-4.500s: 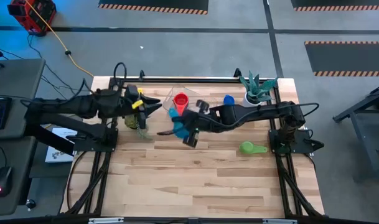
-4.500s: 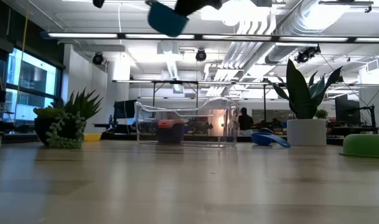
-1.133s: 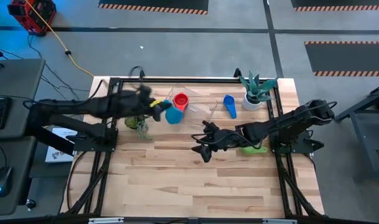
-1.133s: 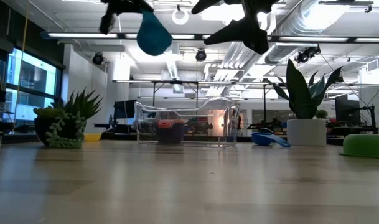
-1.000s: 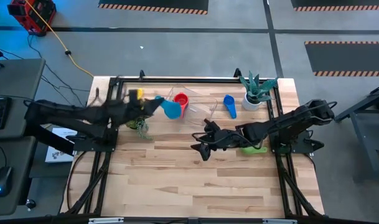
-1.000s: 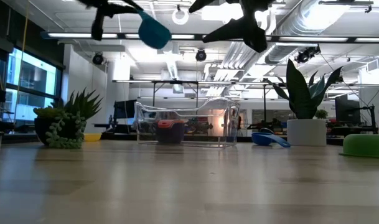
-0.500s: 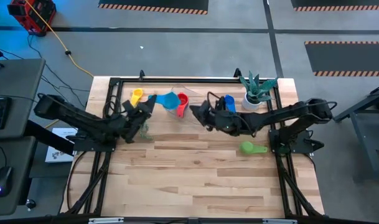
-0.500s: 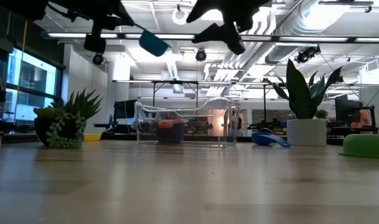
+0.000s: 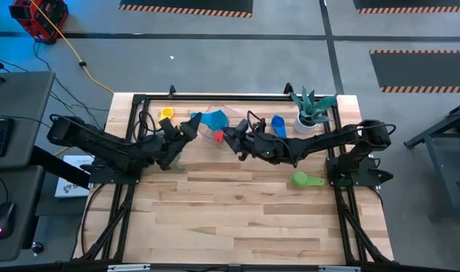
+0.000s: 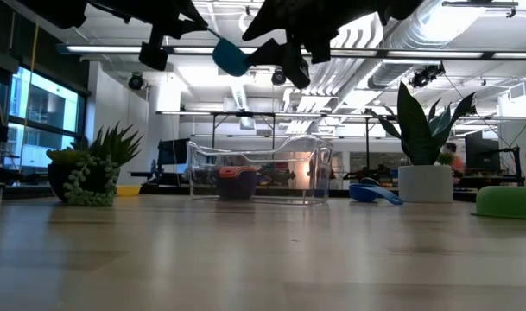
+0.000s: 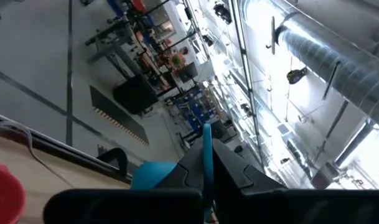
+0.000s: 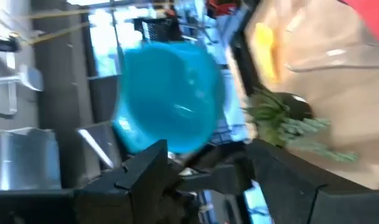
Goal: Nest measuring cups in basket
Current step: Stack the light blue measuring cup on top of the red measuring cup on the transparent bin
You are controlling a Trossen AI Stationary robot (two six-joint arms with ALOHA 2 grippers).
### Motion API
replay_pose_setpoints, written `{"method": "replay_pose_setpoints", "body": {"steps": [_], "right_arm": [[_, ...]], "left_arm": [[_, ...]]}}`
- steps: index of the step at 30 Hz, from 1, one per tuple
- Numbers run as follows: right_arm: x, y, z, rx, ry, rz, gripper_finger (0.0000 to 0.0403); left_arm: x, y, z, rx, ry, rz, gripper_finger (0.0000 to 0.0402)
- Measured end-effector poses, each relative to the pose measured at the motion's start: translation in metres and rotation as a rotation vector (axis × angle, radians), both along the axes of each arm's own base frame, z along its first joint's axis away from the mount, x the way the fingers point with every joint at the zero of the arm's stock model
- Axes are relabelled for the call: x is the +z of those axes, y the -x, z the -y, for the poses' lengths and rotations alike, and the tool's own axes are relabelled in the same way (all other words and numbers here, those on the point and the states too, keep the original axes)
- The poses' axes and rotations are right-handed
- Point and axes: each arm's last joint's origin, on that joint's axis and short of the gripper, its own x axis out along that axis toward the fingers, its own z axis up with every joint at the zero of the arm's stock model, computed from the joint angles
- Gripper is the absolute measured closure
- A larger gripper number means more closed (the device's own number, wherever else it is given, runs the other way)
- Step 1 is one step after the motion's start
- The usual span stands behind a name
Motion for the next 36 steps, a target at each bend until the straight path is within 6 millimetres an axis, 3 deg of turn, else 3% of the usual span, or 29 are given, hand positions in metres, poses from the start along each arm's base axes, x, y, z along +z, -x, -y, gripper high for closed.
{"method": "replay_pose_setpoints", "body": {"steps": [15,25,30,36], "right_arm": [[-0.005,-0.002,0.01,-0.013,-0.002,-0.012,0.0275],[-0.007,-0.002,0.01,-0.044,0.021,-0.042,0.0391],[-0.006,-0.001,0.012,-0.063,0.053,-0.052,0.0392],[-0.002,0.0,0.015,-0.05,0.096,-0.068,0.04]], "left_arm": [[-0.011,-0.011,0.002,-0.065,0.008,0.001,0.0401],[-0.013,-0.015,0.002,-0.097,-0.019,0.002,0.0393],[-0.01,-0.014,0.004,-0.159,-0.091,-0.05,0.0362],[-0.002,-0.008,0.005,-0.275,-0.19,-0.127,0.0287]]}}
